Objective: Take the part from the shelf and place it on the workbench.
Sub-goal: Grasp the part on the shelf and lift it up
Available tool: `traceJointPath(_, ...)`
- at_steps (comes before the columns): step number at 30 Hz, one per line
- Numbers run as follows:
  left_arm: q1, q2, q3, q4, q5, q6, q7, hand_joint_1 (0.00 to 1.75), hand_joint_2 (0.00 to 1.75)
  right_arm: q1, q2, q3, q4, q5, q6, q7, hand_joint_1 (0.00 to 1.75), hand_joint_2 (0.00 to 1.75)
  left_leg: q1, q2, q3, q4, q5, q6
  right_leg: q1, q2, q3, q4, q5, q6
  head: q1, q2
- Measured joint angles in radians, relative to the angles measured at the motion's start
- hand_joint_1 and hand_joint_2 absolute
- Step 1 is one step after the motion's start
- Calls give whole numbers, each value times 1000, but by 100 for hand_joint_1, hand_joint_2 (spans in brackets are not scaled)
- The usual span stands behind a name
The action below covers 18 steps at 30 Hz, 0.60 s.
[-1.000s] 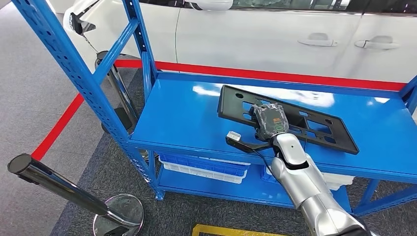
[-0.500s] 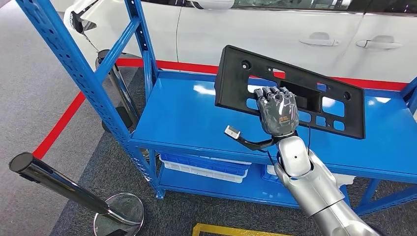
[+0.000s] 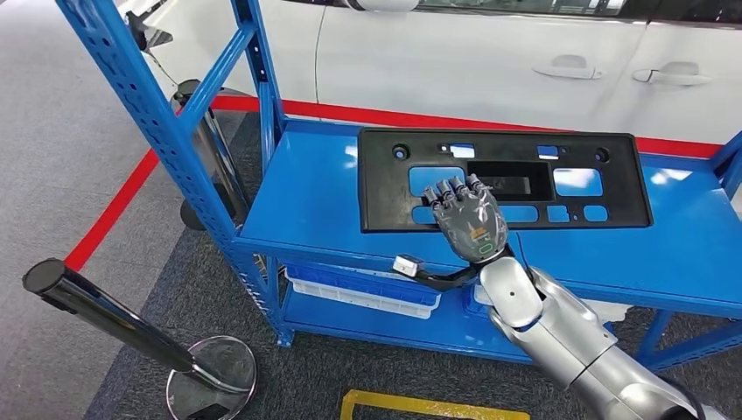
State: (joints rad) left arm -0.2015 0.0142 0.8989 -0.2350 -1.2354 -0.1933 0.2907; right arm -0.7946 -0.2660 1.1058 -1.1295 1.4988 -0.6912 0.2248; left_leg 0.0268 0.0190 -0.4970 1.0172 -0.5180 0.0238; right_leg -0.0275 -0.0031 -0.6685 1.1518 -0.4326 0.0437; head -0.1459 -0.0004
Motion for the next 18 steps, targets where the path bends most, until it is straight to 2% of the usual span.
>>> traceJointPath(1, -1, 0, 0, 0, 0, 0, 0, 0, 175, -1, -2, 1, 3, 0, 0, -4, 175, 175, -1, 1, -8, 7, -4, -7, 3, 0, 14, -37, 13, -3, 0, 0)
traceJointPath(2, -3, 0, -1, 0, 0, -1, 0, 0, 175, -1, -3, 1, 6, 0, -1, -8, 175, 175, -2, 1, -16, 13, -5, -14, 6, -1, 17, -55, 14, -9, 0, 0)
traceJointPath(5, -6, -1, -2, 0, -2, -2, -1, 0, 175, -1, -5, 2, 14, 0, -3, -14, 175, 175, -6, 2, -35, 22, -2, -30, 7, 1, 7, -69, 11, -34, 0, 0)
traceJointPath(6, -6, -1, -3, 0, -3, -3, -1, 0, 175, -1, -5, 3, 18, 0, -3, -14, 175, 175, -5, 1, -42, 33, -13, -33, 6, 2, 5, -75, 12, -42, 0, 0)
traceJointPath(8, -7, 0, -5, 1, -5, -5, 0, 0, 175, -2, -6, 3, 25, 0, -3, -13, 175, 175, -3, -5, -74, 103, -66, -37, 7, 2, -1, -82, 20, -58, 0, 0)
traceJointPath(10, -7, 0, -7, 1, -6, -6, 0, 0, 175, -1, -6, 4, 30, 0, -3, -12, 175, 175, -4, -9, -125, 228, -131, -38, 13, 3, -11, -83, 29, -70, 1, 0)
traceJointPath(11, -7, 0, -8, 1, -7, -6, 0, 0, 175, 1, -6, 4, 33, 0, -3, -13, 175, 175, -5, -10, -144, 276, -146, -36, 18, 3, -18, -83, 34, -75, 1, 0)
traceJointPath(12, -7, 0, -8, 1, -7, -7, 0, 0, 175, 3, -6, 4, 36, 0, -3, -13, 175, 175, -7, -10, -149, 293, -143, -32, 23, 5, -25, -83, 41, -79, 1, 0)
traceJointPath(13, -6, 0, -9, 1, -7, -7, 0, 0, 175, 4, -6, 4, 39, 0, -3, -13, 175, 175, -9, -11, -134, 270, -121, -26, 28, 6, -32, -83, 48, -81, 1, 0)
traceJointPath(14, -6, 0, -9, 1, -7, -8, 0, 0, 175, 4, -6, 4, 41, 0, -3, -13, 175, 175, -14, -12, -102, 215, -89, -16, 32, 9, -40, -83, 56, -82, 1, 0)
traceJointPath(16, -7, 4, -9, 2, -6, -8, -2, 0, 175, 4, -8, 4, 44, 0, -4, -12, 175, 175, -24, -13, -33, 85, -47, 7, 36, 11, -51, -84, 73, -80, 1, 0)
traceJointPath(17, -8, 6, -9, 2, -5, -8, -3, 0, 175, 4, -9, 4, 46, 0, -4, -12, 175, 175, -29, -14, -16, 46, -36, 15, 35, 11, -54, -86, 82, -76, 1, 0)
traceJointPath(18, -9, 7, -9, 2, -5, -8, -4, 0, 175, 4, -10, 4, 47, 0, -4, -12, 175, 175, -33, -13, -12, 28, -32, 19, 32, 10, -55, -89, 91, -70, 1, 0)
